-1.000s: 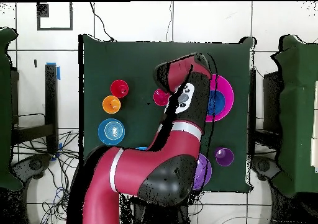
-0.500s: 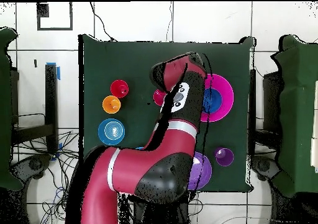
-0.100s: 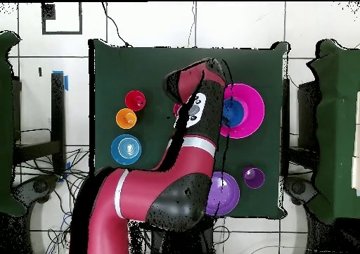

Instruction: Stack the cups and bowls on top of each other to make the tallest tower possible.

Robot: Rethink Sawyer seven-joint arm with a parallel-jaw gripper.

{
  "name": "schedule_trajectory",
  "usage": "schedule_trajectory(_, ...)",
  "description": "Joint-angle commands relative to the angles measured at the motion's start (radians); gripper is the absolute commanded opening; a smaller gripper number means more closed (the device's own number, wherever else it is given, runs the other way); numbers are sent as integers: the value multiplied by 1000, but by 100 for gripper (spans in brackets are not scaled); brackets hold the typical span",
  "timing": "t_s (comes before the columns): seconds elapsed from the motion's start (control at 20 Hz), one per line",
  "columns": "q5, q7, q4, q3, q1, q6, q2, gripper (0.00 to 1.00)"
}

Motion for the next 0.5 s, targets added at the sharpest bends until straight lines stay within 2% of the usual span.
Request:
schedule_trajectory(0.05, -27, -90, -28, 77, 11, -22, 17, 100)
schedule_trajectory(0.1, -36, -155, -30, 86, 10, -21, 19, 100)
schedule_trajectory(0.3, -32, -146, 0, 84, 10, -33, -3, 100)
schedule_trajectory(0.5, -34, -147, -24, 88, 8, -29, 14, 100)
